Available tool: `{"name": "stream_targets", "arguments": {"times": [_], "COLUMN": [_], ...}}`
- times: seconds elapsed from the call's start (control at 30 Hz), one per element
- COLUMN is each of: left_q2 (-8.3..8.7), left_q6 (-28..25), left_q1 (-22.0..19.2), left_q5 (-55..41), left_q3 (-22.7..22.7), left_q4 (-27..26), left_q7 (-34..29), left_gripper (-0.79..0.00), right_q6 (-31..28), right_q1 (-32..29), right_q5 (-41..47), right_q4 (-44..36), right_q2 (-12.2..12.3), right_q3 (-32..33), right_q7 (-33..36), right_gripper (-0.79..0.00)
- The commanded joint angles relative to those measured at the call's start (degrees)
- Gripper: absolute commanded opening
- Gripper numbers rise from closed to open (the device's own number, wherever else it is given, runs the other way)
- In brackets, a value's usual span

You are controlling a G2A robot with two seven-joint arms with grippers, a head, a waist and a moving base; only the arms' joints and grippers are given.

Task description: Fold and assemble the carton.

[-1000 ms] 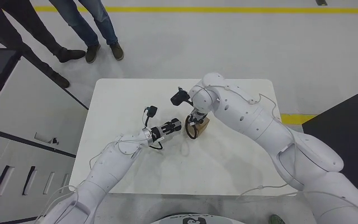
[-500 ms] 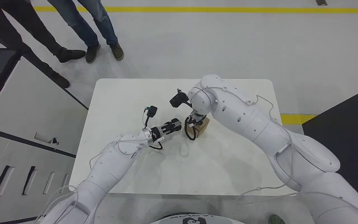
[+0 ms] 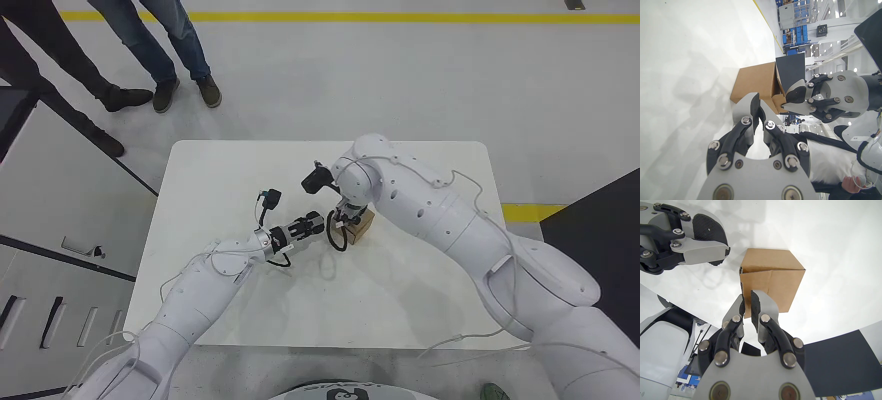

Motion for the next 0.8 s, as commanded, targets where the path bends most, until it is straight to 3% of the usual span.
{"name": "stream_targets", "arguments": {"times": [0.0,0.47,0.77], "left_q2": [0.00,0.00,0.00], "left_q6": [0.00,0.00,0.00], "left_q1": [0.00,0.00,0.00], "left_q5": [0.00,0.00,0.00], "left_q3": [0.00,0.00,0.00], "left_q4": [0.00,0.00,0.00], "left_q7": [0.00,0.00,0.00], "left_gripper": [-0.785,-0.785,-0.785], "right_q6": [-0.10,-1.15,-1.66], "right_q1": [0.00,-0.14,-0.15], "right_q5": [0.08,0.31,0.90], "right_q4": [0.44,3.05,4.32], "right_q2": [-0.18,-1.40,-1.77], "right_q3": [0.02,0.29,1.35], "right_q7": [-0.02,-0.35,-0.93], "right_gripper": [-0.785,-0.773,-0.653]}}
